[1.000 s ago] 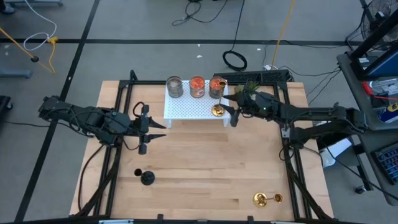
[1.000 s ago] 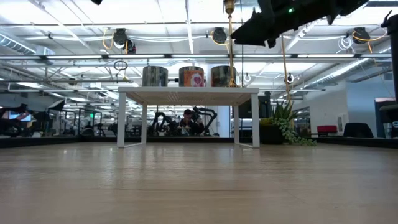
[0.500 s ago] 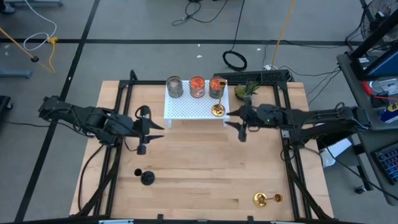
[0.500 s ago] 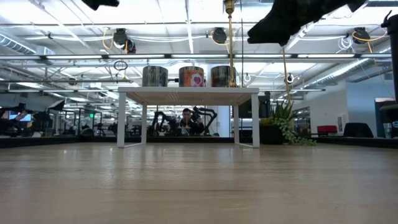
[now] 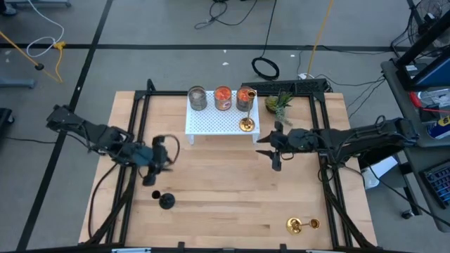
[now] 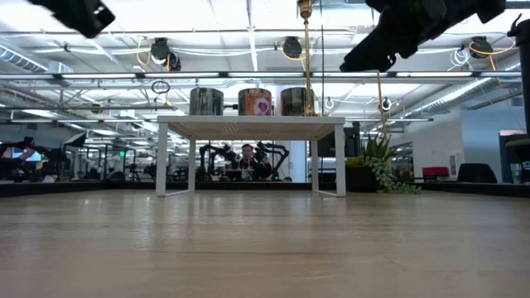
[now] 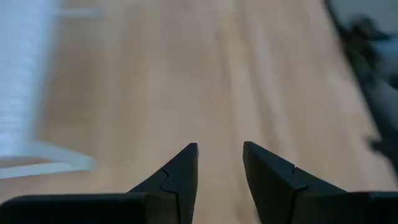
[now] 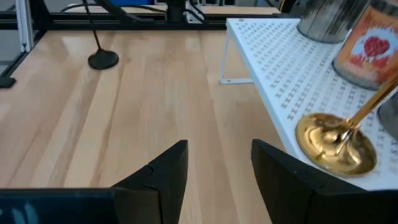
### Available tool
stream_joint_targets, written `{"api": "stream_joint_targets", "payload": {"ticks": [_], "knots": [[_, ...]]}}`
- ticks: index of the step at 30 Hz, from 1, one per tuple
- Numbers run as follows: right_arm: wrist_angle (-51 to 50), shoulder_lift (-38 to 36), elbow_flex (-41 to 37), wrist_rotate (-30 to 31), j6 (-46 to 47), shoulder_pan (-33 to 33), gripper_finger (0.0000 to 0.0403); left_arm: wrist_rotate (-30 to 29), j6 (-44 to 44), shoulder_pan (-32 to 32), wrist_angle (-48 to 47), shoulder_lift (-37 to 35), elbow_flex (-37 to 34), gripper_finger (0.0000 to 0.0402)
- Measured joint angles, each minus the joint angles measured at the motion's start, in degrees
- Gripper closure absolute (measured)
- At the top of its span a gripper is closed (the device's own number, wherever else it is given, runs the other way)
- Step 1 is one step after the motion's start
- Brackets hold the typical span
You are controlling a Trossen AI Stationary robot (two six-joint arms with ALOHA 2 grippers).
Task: Pick & Place candle stick holders
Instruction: Put the black candle holder on the shelf aligned with the other candle holders
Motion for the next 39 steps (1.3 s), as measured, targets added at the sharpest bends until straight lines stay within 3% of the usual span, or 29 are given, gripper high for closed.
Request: {"api": "stream_joint_targets", "payload": {"ticks": [5,12,18,22,28,32,39], "knots": [[6.0,0.0,-2.7,0.0,0.3,0.0,0.023,7.0,-1.9,-5.8,0.0,0.0,-4.6,0.0268],[13.1,0.0,-3.9,0.0,-2.6,0.0,0.0228,2.8,-5.2,-11.5,-0.1,0.0,-5.9,0.0268],[14.7,0.0,-3.9,0.0,-2.7,0.0,0.0231,3.6,-17.9,-15.3,-8.2,0.0,-5.9,0.0268],[14.9,0.0,-3.9,0.0,-2.7,0.0,0.023,3.4,-21.1,-17.8,-9.5,0.0,-5.9,0.0268],[15.0,0.0,-3.9,-0.1,-2.5,0.0,0.0231,7.3,-21.4,-21.7,-2.0,0.0,-11.8,0.0268],[15.0,0.0,-3.9,-0.2,-2.5,0.0,0.023,7.4,-22.9,-23.9,9.4,0.0,-18.8,0.0268],[15.8,0.0,-3.9,-0.2,-2.5,0.0,0.0232,1.5,-23.5,-25.2,25.4,0.0,-28.2,0.0268]]}}
